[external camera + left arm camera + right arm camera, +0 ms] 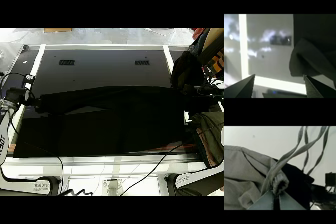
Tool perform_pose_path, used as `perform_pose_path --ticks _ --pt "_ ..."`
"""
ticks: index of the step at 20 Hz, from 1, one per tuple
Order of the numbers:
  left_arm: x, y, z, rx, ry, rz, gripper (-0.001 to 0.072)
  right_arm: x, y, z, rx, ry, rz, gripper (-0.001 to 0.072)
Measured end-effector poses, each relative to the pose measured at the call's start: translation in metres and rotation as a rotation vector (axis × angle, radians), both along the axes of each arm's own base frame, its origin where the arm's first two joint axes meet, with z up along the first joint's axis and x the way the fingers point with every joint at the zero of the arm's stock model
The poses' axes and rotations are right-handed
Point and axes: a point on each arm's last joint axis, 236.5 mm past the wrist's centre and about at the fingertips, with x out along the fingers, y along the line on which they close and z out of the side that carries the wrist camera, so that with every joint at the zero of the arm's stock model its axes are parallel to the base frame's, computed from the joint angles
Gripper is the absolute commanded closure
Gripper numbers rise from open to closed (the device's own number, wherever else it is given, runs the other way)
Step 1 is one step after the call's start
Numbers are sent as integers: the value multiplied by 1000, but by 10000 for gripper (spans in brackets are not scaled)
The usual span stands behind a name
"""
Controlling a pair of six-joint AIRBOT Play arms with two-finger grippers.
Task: Fold the clothes and pants, and hang the long-sleeved shirts on hangers.
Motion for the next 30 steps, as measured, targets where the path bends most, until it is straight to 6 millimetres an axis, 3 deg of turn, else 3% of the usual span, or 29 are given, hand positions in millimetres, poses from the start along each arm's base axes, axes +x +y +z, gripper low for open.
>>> perform_pose_path --ticks 4,9,13,14,15,22,23,26,27,28,30 --pt "2 8 4 -31 -64 92 4 0 -1 0 -2 0 -1 693" --pt "-21 27 -11 -268 -182 506 8 3 -4 1 -11 -10 -12 693" --pt "-15 10 -26 -524 -253 703 24 4 -5 1 -16 -16 -18 692" --pt "-9 5 -25 -569 -281 719 100 4 -6 1 -17 -18 -20 692" --pt "-2 0 -24 -620 -310 740 130 5 -6 1 -18 -18 -20 693" --pt "20 -25 -36 -749 -344 778 145 6 -8 2 -23 -25 -27 693" --pt "21 -30 -40 -754 -334 778 176 6 -8 2 -24 -26 -28 692" --pt "24 -42 -51 -765 -309 771 483 6 -8 2 -24 -26 -28 692" --pt "26 -43 -53 -763 -309 760 639 6 -8 2 -24 -26 -28 692" --pt "28 -43 -53 -757 -316 741 698 6 -8 2 -24 -26 -28 692" --pt "35 -43 -50 -742 -330 688 698 6 -9 2 -25 -26 -28 693"
